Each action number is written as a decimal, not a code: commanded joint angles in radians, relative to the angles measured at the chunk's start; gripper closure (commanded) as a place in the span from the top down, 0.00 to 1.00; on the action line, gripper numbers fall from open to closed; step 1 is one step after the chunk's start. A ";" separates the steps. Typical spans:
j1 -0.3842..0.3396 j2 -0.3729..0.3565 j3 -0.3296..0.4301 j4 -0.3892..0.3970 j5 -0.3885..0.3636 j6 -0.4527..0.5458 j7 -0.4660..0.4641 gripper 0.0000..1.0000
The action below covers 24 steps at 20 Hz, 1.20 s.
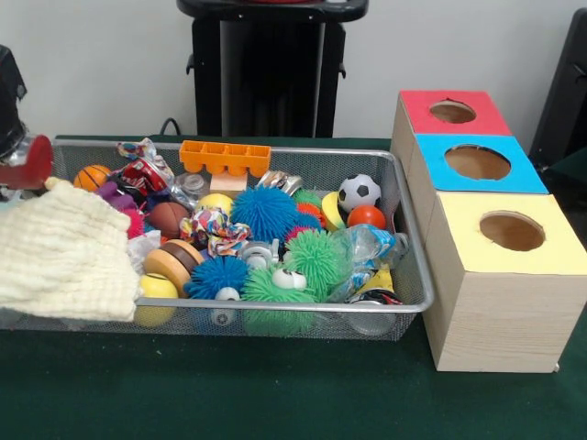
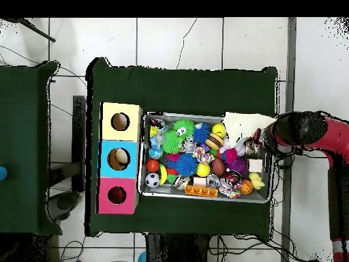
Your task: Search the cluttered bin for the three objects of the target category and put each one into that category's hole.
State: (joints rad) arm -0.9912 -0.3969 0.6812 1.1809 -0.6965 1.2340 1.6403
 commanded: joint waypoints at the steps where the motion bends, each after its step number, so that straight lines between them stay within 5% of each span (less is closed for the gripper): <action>1: 0.060 -0.072 -0.027 -0.140 0.038 0.167 -0.114 1.00; 14: 0.117 -0.106 -0.097 -0.208 0.088 0.315 -0.021 1.00; 17: 0.122 -0.117 -0.128 -0.154 0.102 0.328 0.000 1.00; 24: 0.101 -0.163 -0.188 0.109 0.155 0.079 0.123 1.00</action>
State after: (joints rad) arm -0.8868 -0.5351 0.5754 1.0670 -0.5657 1.4237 1.6403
